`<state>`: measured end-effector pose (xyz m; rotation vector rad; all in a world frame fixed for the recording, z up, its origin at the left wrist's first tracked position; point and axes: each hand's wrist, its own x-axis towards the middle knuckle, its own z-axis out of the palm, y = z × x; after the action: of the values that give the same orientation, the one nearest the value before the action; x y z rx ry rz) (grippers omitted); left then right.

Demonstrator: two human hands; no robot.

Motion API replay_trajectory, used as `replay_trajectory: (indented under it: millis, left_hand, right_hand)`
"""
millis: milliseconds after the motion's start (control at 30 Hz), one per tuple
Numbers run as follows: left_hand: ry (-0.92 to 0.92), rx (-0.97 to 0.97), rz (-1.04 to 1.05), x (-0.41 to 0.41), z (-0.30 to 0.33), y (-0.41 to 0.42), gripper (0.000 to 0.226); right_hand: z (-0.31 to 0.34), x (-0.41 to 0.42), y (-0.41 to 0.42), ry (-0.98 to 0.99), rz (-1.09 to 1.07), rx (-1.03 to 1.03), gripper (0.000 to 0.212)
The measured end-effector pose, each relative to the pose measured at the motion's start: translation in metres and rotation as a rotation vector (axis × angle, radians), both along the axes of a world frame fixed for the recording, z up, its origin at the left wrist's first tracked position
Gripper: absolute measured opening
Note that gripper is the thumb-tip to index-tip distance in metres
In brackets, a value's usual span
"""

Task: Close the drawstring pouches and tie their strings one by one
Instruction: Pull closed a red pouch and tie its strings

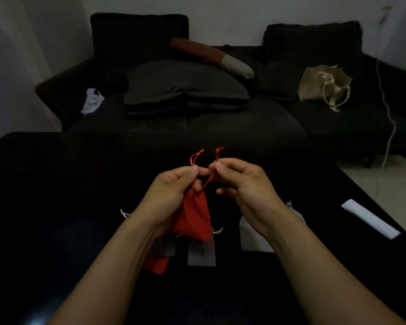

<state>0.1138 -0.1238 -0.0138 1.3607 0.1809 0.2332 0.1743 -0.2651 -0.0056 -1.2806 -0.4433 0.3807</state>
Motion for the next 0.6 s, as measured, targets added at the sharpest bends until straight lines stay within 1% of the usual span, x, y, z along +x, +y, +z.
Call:
replay_trajectory:
  millis: [67, 100, 167, 200, 267, 333, 400, 433, 467, 533, 600]
  left_hand:
    - [0.022, 0.027, -0.002, -0.001, -0.001, 0.002, 0.026]
    - [0.031, 0.053, -0.033, -0.002, -0.002, 0.003, 0.028]
    - [0.071, 0.133, -0.142, -0.005, -0.002, 0.004, 0.035]
    - [0.095, 0.167, -0.191, -0.006, -0.002, 0.005, 0.038]
    - [0.112, 0.180, -0.243, -0.006, 0.000, 0.004, 0.040]
    - [0.116, 0.106, -0.250, -0.006, 0.003, -0.001, 0.038]
    - [0.128, -0.003, -0.211, -0.005, 0.004, -0.007, 0.038]
    - [0.130, -0.020, -0.191, -0.004, 0.003, -0.008, 0.038]
    - [0.135, 0.021, -0.184, -0.004, 0.002, -0.009, 0.035]
    - [0.147, 0.169, -0.216, -0.005, 0.001, -0.010, 0.030]
    - [0.149, 0.248, -0.246, -0.006, -0.001, -0.009, 0.032]
  right_hand:
    - [-0.002, 0.002, 0.001, -0.065, -0.051, -0.003, 0.013]
    - [-0.002, 0.003, 0.001, -0.132, -0.068, -0.022, 0.012]
    - [0.001, 0.004, 0.000, -0.285, -0.036, -0.092, 0.011]
    - [0.002, 0.003, -0.001, -0.318, 0.002, -0.114, 0.011]
    - [0.005, 0.001, -0.002, -0.287, 0.039, -0.110, 0.013]
    - [0.005, 0.001, -0.004, -0.247, 0.048, -0.125, 0.015]
    - [0.003, 0.001, -0.004, -0.256, 0.033, -0.189, 0.016]
    - [0.002, 0.001, -0.004, -0.275, 0.017, -0.217, 0.015]
    - [0.002, 0.003, -0.004, -0.293, 0.005, -0.239, 0.014]
    - [0.002, 0.004, -0.005, -0.312, -0.002, -0.283, 0.011]
    - [0.001, 0.005, -0.005, -0.284, -0.013, -0.288, 0.011]
